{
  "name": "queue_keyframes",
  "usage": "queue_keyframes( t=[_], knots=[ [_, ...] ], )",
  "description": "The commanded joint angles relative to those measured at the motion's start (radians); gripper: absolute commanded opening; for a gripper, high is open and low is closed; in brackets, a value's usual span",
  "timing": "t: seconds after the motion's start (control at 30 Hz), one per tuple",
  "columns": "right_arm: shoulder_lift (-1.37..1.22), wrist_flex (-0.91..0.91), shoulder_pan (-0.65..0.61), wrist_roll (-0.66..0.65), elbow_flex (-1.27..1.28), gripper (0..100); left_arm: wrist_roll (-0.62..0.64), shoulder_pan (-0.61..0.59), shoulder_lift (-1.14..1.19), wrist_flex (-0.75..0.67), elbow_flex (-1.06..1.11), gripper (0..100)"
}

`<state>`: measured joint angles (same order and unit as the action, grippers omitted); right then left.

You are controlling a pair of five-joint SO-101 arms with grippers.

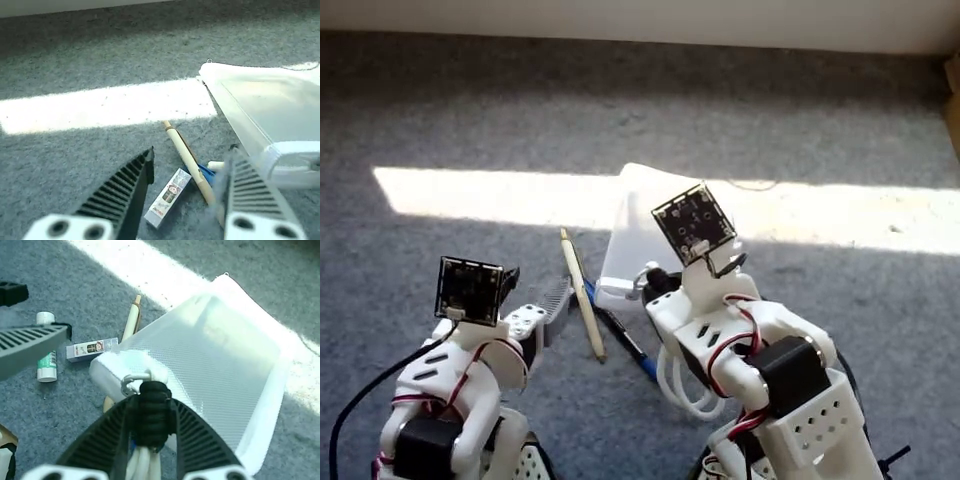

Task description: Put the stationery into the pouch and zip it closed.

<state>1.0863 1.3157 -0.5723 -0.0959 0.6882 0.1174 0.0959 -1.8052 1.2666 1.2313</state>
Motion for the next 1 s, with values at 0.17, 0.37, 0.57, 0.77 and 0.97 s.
queue_keyframes(
  t=[0.17, 0.37, 0.57, 0.77, 0.97],
  knots=[
    [0.021, -0.039, -0.048, -0.005, -0.068, 0.4, -0.043, 0.151, 0.004, 0.032, -0.051, 28],
    [0.021, -0.039, -0.05, -0.003, -0.068, 0.4, -0.052, 0.15, 0.005, -0.038, 0.022, 26],
    [0.025, -0.031, -0.051, -0.003, -0.068, 0.4, -0.071, 0.153, 0.005, -0.118, 0.09, 23],
    [0.025, -0.03, -0.053, -0.003, -0.067, 0.4, -0.068, 0.154, 0.005, -0.118, 0.093, 23],
    [0.027, -0.03, -0.053, -0.003, -0.062, 0.4, -0.049, 0.154, 0.005, -0.13, 0.107, 23]
  ],
)
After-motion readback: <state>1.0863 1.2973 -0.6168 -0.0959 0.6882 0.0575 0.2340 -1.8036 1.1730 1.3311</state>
